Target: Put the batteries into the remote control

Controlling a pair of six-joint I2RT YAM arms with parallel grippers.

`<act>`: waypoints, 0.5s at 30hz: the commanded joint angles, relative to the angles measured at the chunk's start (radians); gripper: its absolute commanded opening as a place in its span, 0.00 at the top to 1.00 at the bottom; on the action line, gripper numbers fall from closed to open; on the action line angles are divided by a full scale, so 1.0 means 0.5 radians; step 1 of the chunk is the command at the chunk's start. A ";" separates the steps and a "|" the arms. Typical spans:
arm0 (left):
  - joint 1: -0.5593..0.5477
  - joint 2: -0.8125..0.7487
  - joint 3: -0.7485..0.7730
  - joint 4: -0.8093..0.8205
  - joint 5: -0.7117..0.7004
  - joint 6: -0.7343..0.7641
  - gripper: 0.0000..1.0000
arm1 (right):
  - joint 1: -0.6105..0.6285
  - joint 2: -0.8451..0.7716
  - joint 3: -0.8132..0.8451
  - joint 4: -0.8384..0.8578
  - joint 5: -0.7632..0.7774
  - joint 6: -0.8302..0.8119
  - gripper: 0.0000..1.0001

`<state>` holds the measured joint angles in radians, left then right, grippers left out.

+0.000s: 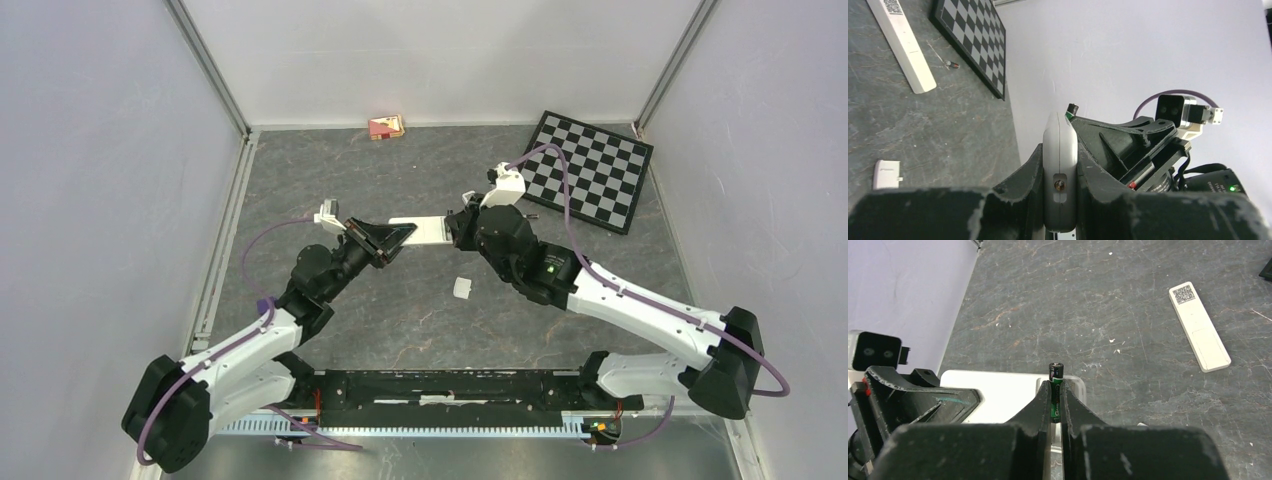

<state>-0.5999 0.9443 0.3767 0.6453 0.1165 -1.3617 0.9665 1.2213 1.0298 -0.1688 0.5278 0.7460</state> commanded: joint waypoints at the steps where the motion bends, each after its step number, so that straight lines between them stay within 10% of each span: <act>1: 0.006 0.029 0.006 0.351 0.085 -0.267 0.98 | -0.001 -0.050 -0.038 0.094 0.015 -0.055 0.93; 15: 0.008 0.145 -0.011 0.649 0.083 -0.416 0.98 | 0.001 -0.142 -0.130 0.096 -0.146 -0.025 0.85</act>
<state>-0.5949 1.0298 0.3538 0.8021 0.1345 -1.5005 0.9646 1.1790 0.9905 -0.1181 0.4965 0.7353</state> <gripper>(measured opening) 0.266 0.130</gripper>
